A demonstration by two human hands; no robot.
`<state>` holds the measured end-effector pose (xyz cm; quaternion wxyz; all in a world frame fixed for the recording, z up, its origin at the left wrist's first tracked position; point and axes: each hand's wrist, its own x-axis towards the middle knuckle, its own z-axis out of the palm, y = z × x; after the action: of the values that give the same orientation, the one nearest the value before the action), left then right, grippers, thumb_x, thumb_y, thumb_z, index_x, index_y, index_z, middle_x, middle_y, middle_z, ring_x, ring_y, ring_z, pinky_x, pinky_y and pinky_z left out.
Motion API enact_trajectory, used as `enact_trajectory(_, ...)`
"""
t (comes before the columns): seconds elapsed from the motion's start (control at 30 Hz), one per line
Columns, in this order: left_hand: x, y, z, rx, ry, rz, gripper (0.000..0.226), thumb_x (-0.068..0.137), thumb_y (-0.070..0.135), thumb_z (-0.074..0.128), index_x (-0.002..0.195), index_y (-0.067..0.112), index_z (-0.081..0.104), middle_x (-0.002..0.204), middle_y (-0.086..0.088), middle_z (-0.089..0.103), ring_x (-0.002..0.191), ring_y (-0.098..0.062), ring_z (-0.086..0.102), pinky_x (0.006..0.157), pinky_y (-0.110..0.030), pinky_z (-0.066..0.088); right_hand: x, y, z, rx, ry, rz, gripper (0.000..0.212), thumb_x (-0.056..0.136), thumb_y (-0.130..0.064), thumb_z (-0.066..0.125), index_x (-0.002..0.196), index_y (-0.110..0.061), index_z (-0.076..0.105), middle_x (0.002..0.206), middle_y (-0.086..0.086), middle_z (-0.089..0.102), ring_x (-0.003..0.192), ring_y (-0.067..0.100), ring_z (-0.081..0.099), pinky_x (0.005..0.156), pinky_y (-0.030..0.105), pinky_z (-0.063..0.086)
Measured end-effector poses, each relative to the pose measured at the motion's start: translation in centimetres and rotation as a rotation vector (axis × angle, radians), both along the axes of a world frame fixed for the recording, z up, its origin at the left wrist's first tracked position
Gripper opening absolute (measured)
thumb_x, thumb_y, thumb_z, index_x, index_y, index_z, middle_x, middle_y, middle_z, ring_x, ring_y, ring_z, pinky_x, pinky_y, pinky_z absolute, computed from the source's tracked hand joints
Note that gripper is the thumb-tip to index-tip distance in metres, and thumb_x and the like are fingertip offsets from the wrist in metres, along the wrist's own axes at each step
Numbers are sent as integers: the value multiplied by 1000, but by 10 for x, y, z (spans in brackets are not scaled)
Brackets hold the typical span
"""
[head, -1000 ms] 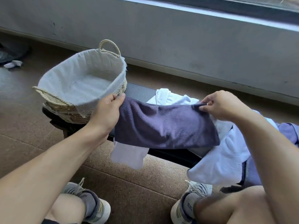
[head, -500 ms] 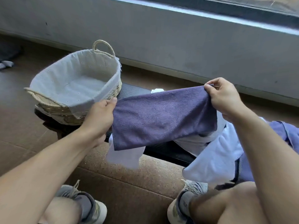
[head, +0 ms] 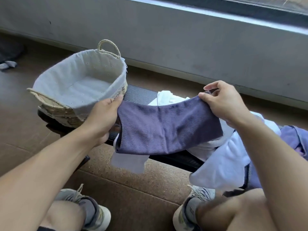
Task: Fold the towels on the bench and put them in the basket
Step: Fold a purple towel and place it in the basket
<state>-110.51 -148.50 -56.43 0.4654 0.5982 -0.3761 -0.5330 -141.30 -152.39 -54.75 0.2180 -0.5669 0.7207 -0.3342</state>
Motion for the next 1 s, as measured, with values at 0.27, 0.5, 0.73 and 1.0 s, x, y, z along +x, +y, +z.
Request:
enact_trajectory(0.27, -23, 14, 18, -88, 35, -161, 34, 100, 42, 56, 81, 15, 49, 53, -1, 53, 37, -12, 46, 30, -21, 38, 81, 40, 23, -98, -160, 182, 18, 88, -32, 75, 103, -31, 66, 66, -11, 55, 56, 1, 49, 60, 19, 38)
enact_trajectory(0.5, -34, 29, 27, -47, 125, -244, 36, 95, 43, 61, 91, 9, 51, 71, -16, 55, 45, -21, 51, 36, -26, 48, 117, 66, 25, -50, -183, 315, 33, 88, -35, 75, 116, -32, 57, 82, -3, 61, 71, 15, 64, 65, 36, 56)
enact_trajectory(0.73, -33, 35, 30, -48, 124, -296, 40, 92, 45, 61, 92, 7, 51, 68, -13, 61, 47, -21, 56, 40, -29, 53, 122, 67, 22, 26, -216, 328, 44, 88, -33, 76, 126, -32, 54, 90, -5, 63, 73, 21, 70, 69, 50, 60)
enact_trajectory(1.0, -29, 39, 33, -17, 135, -286, 39, 95, 46, 59, 92, 8, 54, 76, -19, 63, 54, -24, 62, 49, -36, 57, 121, 80, 27, 36, -111, 444, 59, 87, -49, 72, 138, -38, 44, 107, -14, 65, 76, 1, 65, 73, 25, 51)
